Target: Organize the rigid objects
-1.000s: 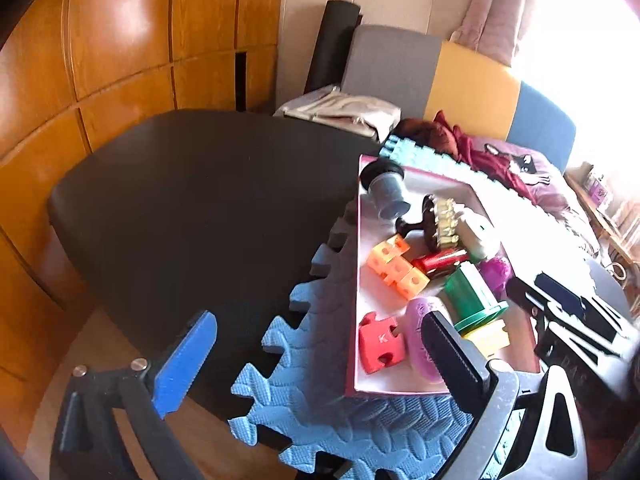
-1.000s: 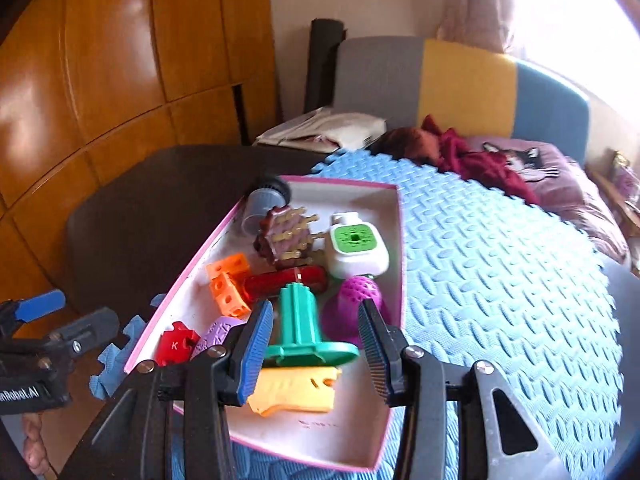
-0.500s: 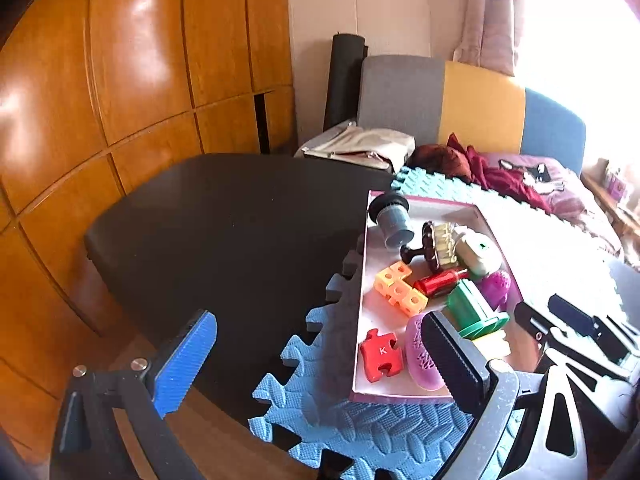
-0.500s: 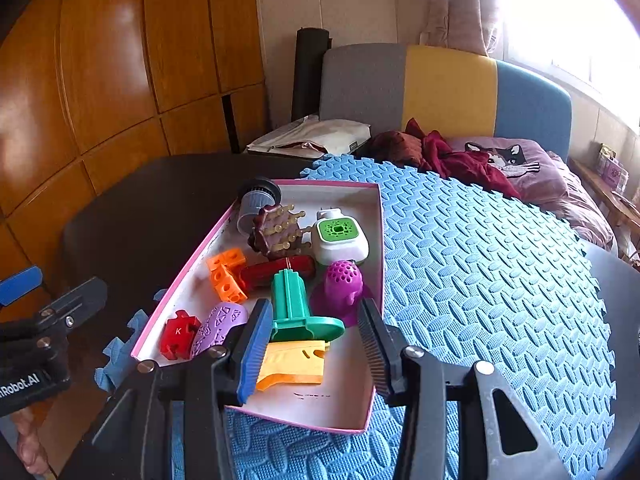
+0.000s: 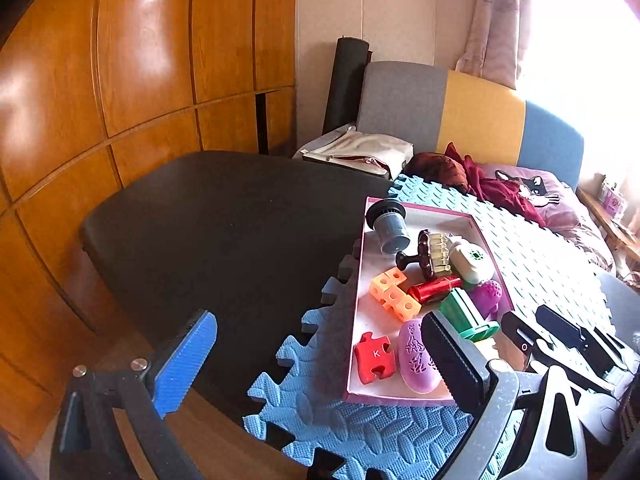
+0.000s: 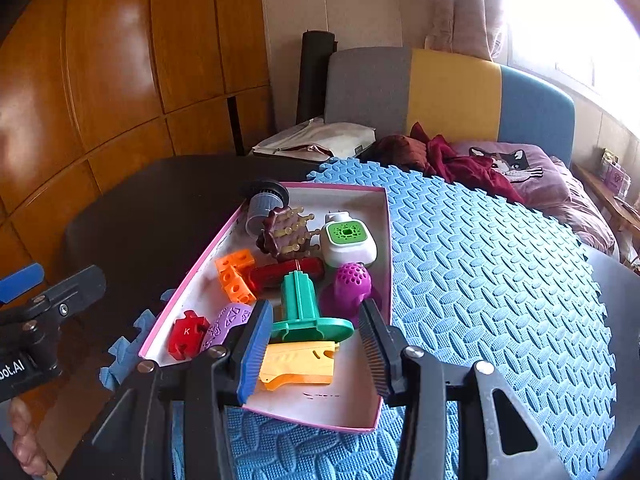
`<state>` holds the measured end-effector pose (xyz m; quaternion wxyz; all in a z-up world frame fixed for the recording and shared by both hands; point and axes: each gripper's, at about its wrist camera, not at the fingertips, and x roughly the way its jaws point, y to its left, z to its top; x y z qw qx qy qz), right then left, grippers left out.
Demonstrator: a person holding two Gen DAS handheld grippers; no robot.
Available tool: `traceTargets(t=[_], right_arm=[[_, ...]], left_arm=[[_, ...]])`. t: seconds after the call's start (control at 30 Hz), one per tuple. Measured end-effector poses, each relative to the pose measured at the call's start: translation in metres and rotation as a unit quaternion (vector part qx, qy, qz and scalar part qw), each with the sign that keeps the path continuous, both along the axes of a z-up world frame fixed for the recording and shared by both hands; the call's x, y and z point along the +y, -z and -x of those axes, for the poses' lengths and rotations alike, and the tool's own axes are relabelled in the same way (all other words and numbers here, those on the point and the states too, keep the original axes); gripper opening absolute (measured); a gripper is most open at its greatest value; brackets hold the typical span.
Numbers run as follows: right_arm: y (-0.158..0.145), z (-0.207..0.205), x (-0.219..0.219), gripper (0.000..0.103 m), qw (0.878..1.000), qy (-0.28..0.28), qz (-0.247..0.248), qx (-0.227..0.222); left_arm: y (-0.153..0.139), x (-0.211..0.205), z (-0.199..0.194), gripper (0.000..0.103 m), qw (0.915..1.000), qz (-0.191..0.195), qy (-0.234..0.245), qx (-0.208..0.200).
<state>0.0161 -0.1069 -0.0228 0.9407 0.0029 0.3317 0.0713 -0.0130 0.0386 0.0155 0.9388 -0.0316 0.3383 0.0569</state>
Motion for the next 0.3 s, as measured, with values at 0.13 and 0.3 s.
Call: traceTargets(t=[0.13, 0.3], right_arm=[[0.0007, -0.0005, 0.0007, 0.045, 1.000, -0.002, 0.002, 0.002], [0.0009, -0.0007, 0.0009, 0.045, 1.000, -0.003, 0.003, 0.003]], left_arm=[[0.0020, 0.0004, 0.0006, 0.103, 1.0000, -0.003, -0.004, -0.005], [0.0045, -0.0015, -0.0011, 0.102, 1.0000, -0.004, 0.003, -0.004]])
